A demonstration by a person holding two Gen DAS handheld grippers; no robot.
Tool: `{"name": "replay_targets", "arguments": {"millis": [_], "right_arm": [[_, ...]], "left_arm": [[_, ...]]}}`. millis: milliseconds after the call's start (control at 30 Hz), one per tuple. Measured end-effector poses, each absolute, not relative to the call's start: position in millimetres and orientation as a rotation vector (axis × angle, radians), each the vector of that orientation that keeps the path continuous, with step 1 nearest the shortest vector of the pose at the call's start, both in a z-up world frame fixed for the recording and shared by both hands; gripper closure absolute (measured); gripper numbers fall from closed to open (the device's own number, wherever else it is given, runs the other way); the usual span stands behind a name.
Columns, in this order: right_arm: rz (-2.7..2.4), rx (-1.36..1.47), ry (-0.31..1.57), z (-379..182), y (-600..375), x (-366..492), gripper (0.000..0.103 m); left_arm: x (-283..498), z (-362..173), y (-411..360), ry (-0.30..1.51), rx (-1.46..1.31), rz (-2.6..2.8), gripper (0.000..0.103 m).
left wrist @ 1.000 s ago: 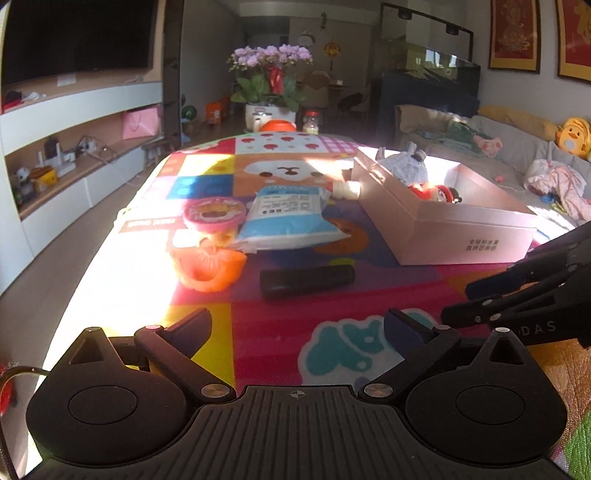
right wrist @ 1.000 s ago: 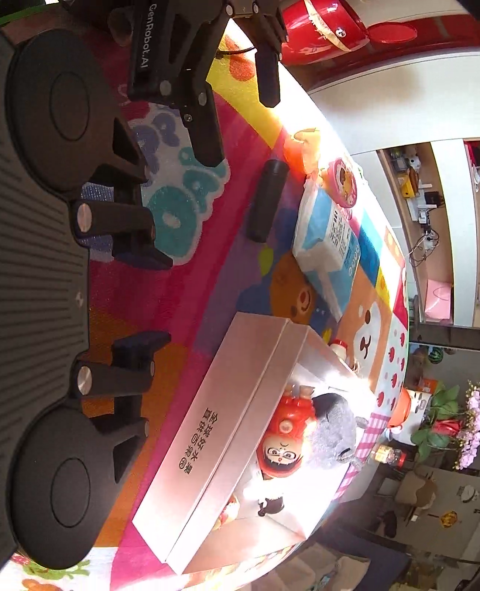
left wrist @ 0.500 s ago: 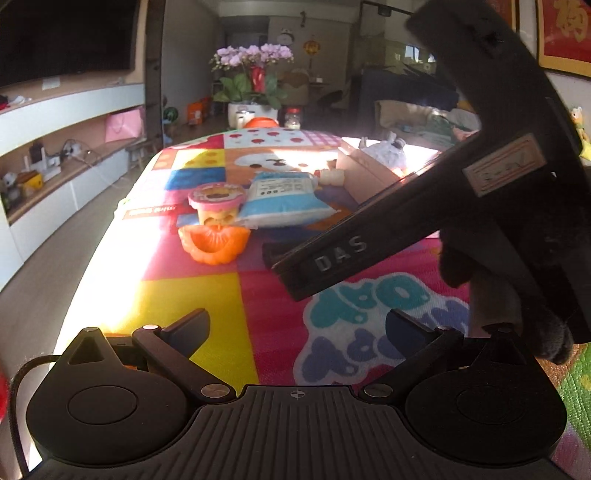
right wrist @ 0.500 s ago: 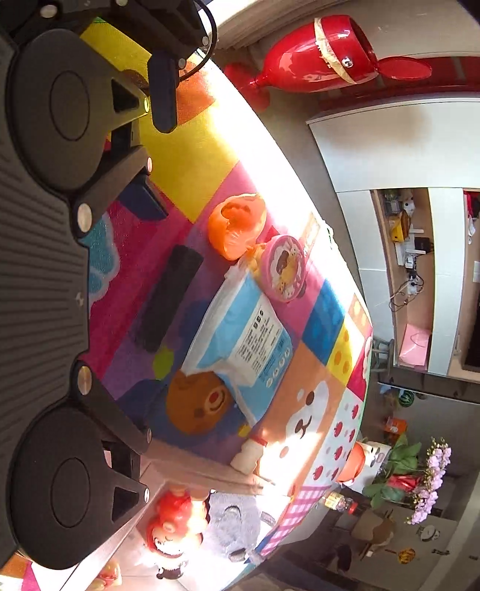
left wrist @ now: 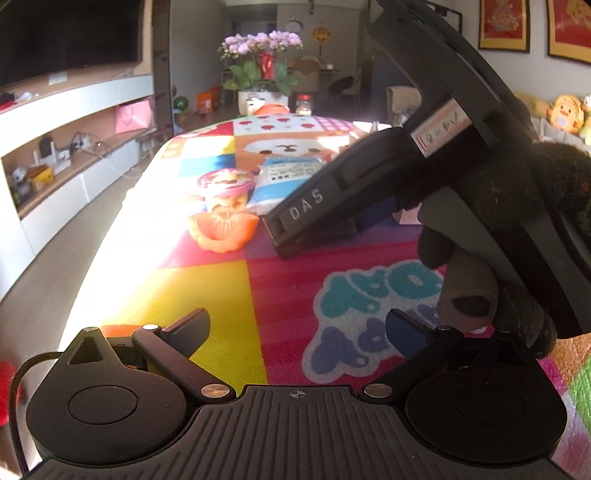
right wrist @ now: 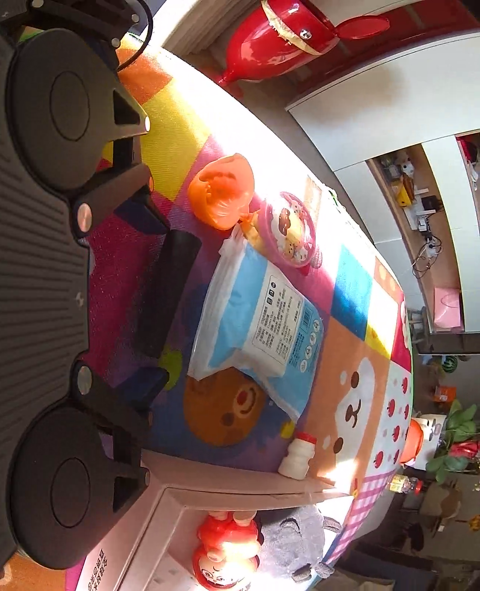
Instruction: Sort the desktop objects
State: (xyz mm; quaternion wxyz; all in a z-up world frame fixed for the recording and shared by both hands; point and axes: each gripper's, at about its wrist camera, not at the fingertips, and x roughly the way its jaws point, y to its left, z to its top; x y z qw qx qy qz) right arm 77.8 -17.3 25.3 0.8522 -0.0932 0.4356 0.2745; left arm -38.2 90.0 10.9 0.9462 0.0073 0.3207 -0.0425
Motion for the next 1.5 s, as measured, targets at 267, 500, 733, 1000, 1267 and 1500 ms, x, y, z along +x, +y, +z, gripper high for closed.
{"name": "replay_targets", "arguments": {"millis": [267,500,733,1000,1267,1500], "right_arm": [[0.632,-0.3,0.842,29,-34,57,0.089],[0.553,-0.349,0.732,32,-117,13,0.078],[0.519,-0.245,0.696,22,-175,-20,0.034],[0.531,-0.144,0.683,14,-193,-20,0.02],[0.521,-0.078,0.678,15,-202,-17,0.018],[0.502,-0.142,0.676,14,-192,-19,0.014]], "left_arm": [[-32,11,86,0.7,0.046,-0.104,0.0],[2,23,84,0.624,0.041,-0.049,0.0],[54,20,62,0.628,0.159,-0.043,0.0],[58,13,45,0.642,0.191,-0.218,0.0],[26,28,34,0.599,0.165,-0.279,0.0],[62,10,23,0.717,0.141,-0.167,0.0]]}}
